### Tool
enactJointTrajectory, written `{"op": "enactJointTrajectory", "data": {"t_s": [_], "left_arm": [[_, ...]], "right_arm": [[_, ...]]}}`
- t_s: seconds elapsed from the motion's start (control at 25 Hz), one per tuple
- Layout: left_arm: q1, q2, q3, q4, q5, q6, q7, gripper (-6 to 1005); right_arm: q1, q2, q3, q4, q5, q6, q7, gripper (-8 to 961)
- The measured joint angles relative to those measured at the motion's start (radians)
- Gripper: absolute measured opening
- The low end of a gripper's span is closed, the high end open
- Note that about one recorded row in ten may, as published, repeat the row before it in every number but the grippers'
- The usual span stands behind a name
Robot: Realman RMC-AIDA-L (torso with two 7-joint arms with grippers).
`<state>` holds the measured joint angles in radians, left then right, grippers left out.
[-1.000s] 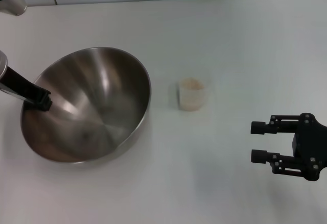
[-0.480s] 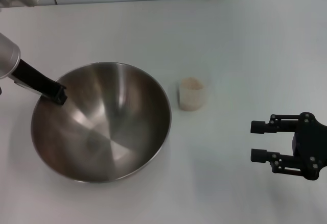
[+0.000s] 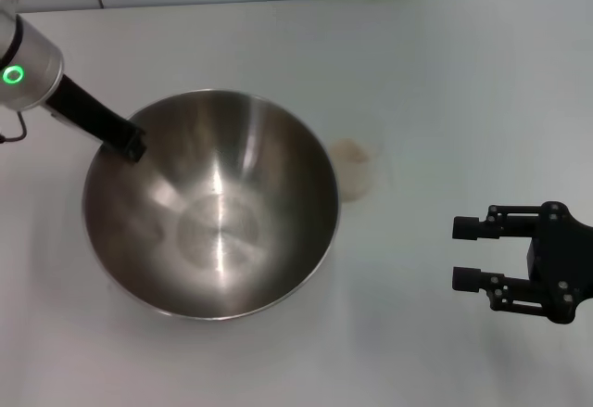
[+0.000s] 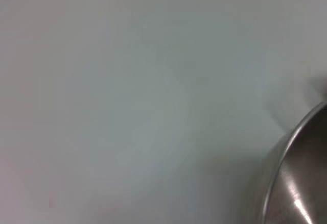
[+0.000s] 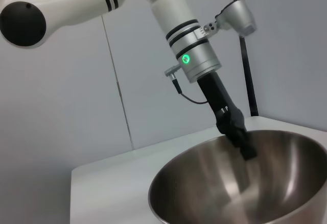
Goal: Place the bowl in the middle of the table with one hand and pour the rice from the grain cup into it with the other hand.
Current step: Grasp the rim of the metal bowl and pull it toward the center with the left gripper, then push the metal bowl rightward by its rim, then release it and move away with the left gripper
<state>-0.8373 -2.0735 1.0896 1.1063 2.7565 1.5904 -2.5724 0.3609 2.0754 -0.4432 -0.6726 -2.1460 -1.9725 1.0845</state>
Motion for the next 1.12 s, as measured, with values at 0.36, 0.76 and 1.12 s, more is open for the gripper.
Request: {"op": "enactJointTrajectory", "data": {"t_s": [0.36,0.76,1.12], "left_arm": [[-0.015,0.000,0.023,-0.003,-0.046,-0.016,0.006,11],[-0.004,0.000,0.048,-0.059,-0.052,-0.083,0.018,12],[-0.003,0.001,0.068,-0.126,-0.056,-0.160,0.083,13]], "right_arm": [[0.000,0.000,0.000,0.002,0.000,0.001,0.000,552],[0.000,0.000,0.000,-0.004,0.000,0.001,0.000,553],[0.000,0.000,0.000,-0.005,0.000,-0.005,0.000,553]]}}
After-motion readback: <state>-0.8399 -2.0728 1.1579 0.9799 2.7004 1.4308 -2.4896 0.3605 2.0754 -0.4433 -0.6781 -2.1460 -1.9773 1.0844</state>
